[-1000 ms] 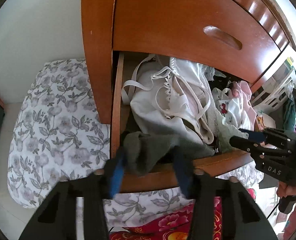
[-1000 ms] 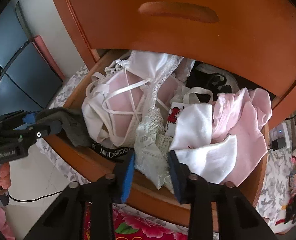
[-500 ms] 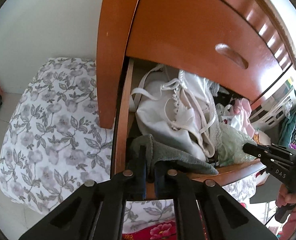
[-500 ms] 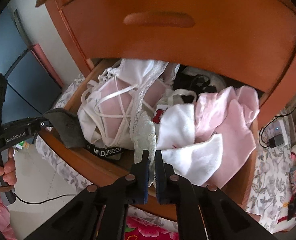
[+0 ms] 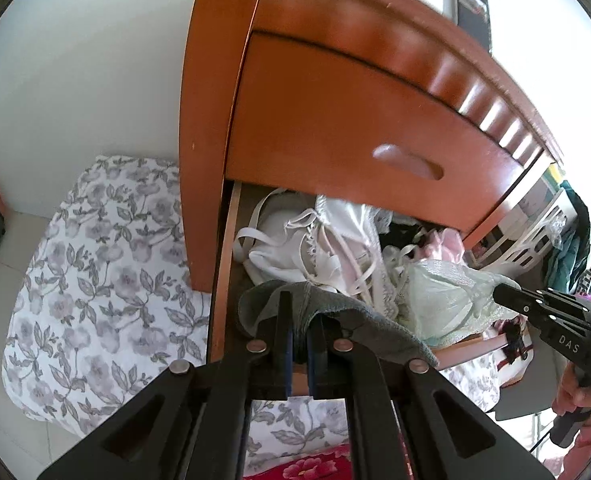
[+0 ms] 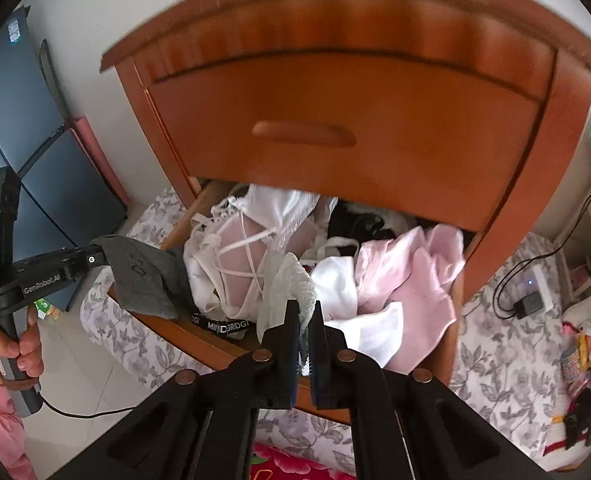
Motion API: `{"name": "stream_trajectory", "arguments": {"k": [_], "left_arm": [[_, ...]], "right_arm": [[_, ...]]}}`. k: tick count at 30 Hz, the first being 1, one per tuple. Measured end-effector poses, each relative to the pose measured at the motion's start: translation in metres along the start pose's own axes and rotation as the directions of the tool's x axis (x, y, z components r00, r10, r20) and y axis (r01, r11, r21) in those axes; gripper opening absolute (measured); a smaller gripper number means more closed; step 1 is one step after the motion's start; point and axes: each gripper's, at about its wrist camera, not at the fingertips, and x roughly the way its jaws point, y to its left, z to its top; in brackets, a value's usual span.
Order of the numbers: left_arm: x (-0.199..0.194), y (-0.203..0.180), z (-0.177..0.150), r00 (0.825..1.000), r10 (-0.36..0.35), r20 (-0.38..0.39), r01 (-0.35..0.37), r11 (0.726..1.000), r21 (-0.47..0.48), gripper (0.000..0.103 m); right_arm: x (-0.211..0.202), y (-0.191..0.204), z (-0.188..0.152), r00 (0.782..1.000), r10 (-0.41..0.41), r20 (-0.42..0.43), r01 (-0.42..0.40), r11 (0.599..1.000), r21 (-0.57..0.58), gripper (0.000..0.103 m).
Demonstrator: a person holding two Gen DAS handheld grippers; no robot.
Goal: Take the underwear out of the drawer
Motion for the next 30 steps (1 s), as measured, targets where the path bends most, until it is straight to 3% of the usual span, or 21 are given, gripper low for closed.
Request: {"name": "stream_trajectory", "arguments": {"k": [15, 30], "left_arm": [[-0.076, -0.026, 0.028, 0.989, -0.022, 0.148, 0.019, 1.0, 0.021, 0.004], [-0.175, -0.05, 0.05, 0.942, -0.039, 0.332, 0.017, 0.997, 0.069, 0.004]], "right_arm": [[-0.091, 0.006, 0.025, 0.982, -0.013, 0.186, 0.009, 1.0, 0.023, 0.004], [-0.183, 0.02, 0.048, 0.937, -0.025, 0.35, 0.019, 1.0, 0.021, 0.004]]}}
